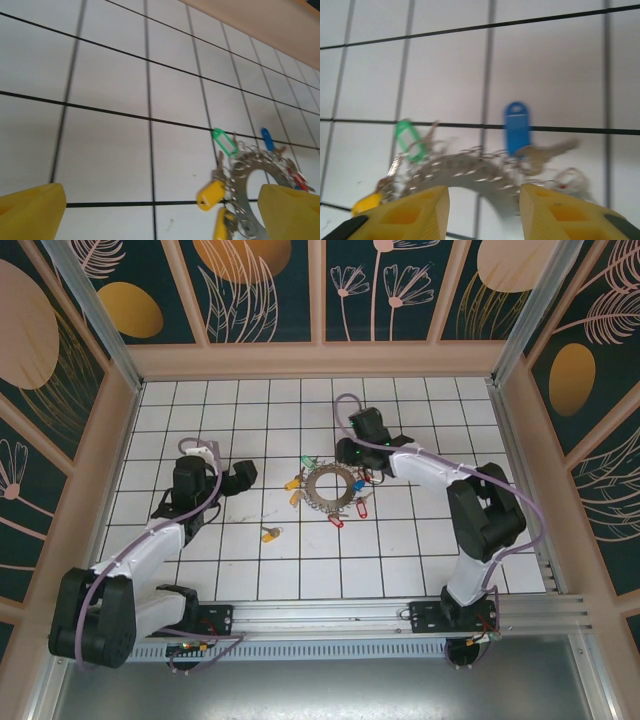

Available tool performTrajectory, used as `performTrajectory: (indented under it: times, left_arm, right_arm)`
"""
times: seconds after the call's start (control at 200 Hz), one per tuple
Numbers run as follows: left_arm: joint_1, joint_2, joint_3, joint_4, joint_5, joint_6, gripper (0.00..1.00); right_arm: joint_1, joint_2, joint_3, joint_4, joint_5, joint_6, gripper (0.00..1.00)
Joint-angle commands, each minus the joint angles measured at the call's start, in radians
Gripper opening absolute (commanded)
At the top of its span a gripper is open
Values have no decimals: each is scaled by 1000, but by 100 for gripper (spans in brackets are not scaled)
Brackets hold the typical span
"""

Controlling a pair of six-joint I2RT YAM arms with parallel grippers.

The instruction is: Put the keys on the keyring

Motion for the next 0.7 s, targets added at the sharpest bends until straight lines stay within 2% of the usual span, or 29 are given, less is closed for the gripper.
performTrajectory:
  times: [0.0, 0.065, 0.16, 0.34, 0.445, 0.521, 0.646, 0.696]
  left_arm:
    - [-11, 65, 58, 72, 214, 39, 96]
    - [-42, 105, 88, 68, 250, 62, 93]
    - [-98, 141, 125, 35, 212, 92, 93]
    - [-120, 159, 128, 62, 188, 70, 90]
    - [-120, 130, 116, 66, 156, 56, 91]
    - [-120, 107, 111, 44, 120, 55, 91]
    - [-120, 68, 87, 30, 64, 66, 91]
    - [-120, 57, 77, 33, 54, 68, 91]
  right_arm:
    - [-33, -39, -61, -47, -43, 16, 41]
    - [-47, -50, -76, -54, -73, 17, 41]
    - [-49, -63, -91, -56, -106, -23, 40]
    - [-49, -13, -14, -91, -118, -83, 37]
    - [-17, 44, 45, -51, -150, -9, 34]
    - [-2, 87, 94, -48, -97, 63, 34]
    - [-2, 156, 158, -85, -66, 297, 34]
    - [37, 155, 139, -58, -62, 396, 34]
